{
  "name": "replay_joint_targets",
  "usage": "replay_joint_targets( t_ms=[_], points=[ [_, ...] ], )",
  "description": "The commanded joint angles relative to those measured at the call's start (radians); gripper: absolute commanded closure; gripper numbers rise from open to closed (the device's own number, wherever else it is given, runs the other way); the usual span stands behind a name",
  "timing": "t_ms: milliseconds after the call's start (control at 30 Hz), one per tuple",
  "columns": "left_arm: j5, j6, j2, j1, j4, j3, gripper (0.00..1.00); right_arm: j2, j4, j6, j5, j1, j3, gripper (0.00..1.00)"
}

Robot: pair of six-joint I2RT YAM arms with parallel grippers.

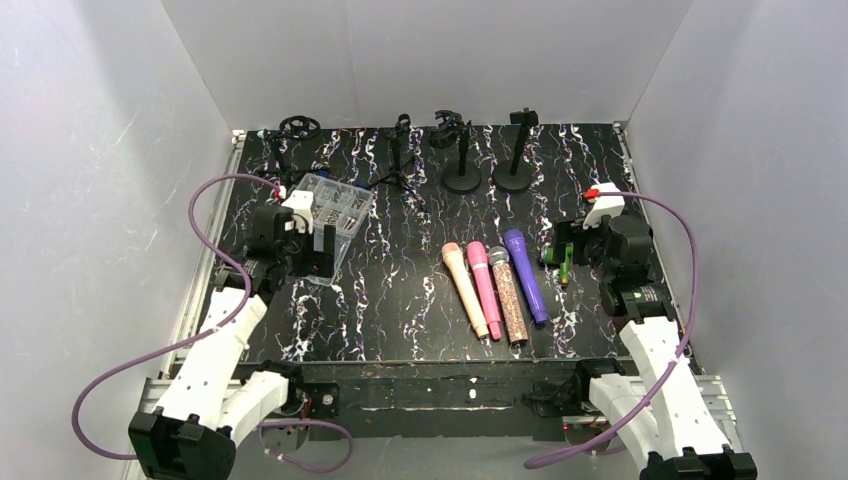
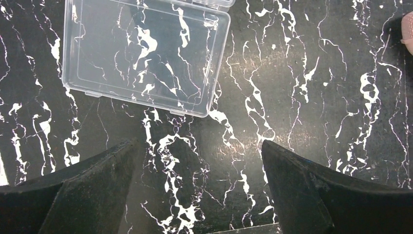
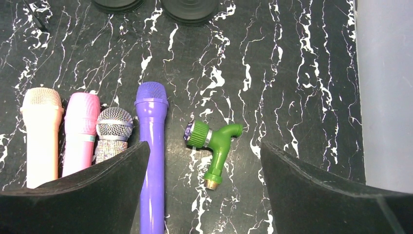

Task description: Remove the microphone from the stand

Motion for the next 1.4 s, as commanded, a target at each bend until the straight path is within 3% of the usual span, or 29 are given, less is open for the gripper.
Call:
replay_joint_targets(
  t_ms=[0, 1367],
  points=[
    [0.043, -0.004, -0.057, 0.017, 0.008, -0.032, 0.02, -0.031, 0.052, -0.001, -0.019, -0.026, 0.010, 0.07],
    [0.089, -0.024, -0.106, 0.054, -0.002, -0.070, 0.02, -0.047, 0.040, -0.004, -0.074, -0.065, 0.005, 0.07]
  ],
)
